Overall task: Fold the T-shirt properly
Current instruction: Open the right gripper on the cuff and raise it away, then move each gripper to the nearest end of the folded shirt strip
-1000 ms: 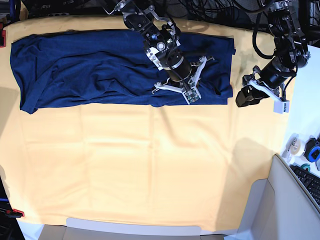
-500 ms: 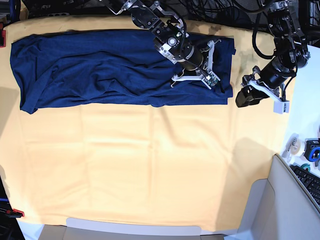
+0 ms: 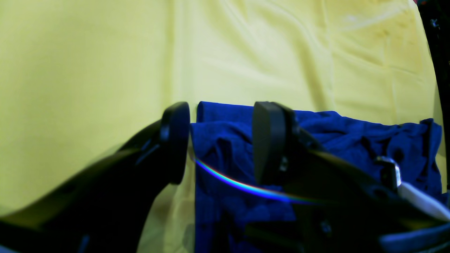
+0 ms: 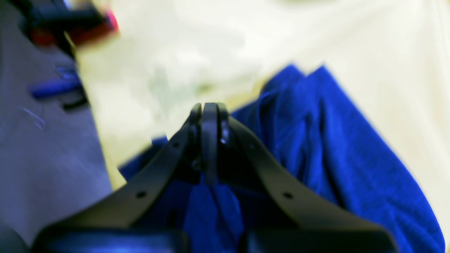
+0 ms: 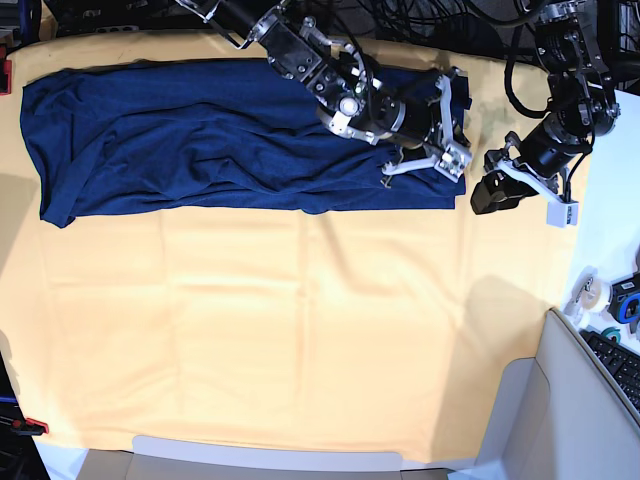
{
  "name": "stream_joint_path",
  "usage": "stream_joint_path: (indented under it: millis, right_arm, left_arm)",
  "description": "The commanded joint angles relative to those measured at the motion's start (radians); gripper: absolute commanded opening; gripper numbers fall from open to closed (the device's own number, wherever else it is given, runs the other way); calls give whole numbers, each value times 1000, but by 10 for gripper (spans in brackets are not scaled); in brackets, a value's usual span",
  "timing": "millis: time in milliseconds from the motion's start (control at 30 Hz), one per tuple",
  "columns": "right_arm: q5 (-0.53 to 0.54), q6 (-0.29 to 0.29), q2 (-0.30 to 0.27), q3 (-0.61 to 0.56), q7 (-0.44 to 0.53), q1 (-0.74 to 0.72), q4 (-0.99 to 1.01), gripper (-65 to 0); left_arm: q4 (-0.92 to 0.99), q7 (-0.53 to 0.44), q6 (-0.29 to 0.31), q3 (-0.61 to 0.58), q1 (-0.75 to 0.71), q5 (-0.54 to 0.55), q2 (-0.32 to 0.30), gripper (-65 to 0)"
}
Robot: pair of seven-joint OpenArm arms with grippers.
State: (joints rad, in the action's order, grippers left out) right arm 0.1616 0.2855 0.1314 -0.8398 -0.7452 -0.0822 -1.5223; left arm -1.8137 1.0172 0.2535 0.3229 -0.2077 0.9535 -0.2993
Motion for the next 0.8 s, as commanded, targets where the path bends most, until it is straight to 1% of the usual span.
stream_joint_path:
  millis: [0,133,233,333,400,533,600,667,767]
  right_arm:
    - [20,4,14,21,23,-15,-24,-650]
    - [28,2,-2,101,23,-8,-88,-650]
    - [28,2,-45,165,23,-3,-177,-650]
    - [28,1,-89,233,23,15,-266,-650]
    - [28,-1,-106,299,22,42,-318,-650]
    - [26,-1,-135,465,17,108,-404,-650]
    - [26,-1,-154,549,17,138,-436,-625]
    - [26,-1,-172,621,20,167,-467,-575]
    - [26,-1,-184,729,22,212,-505,-513]
  left_arm:
    - [-18,-21,4,8,9,15,-15,-366]
    - [-18,-11,4,6,12,15,-22,-364]
    - [-18,-8,5,6,12,15,-48,-364]
    - [-18,-8,5,9,12,15,-59,-364]
    - [-36,-21,5,66,9,17,-56,-366]
    - [-107,-11,10,281,-40,17,28,-366]
    - [-130,-5,54,348,-48,19,42,-366]
    - [-133,24,116,391,-72,19,44,-366]
    - [-133,107,201,442,-88,19,50,-366]
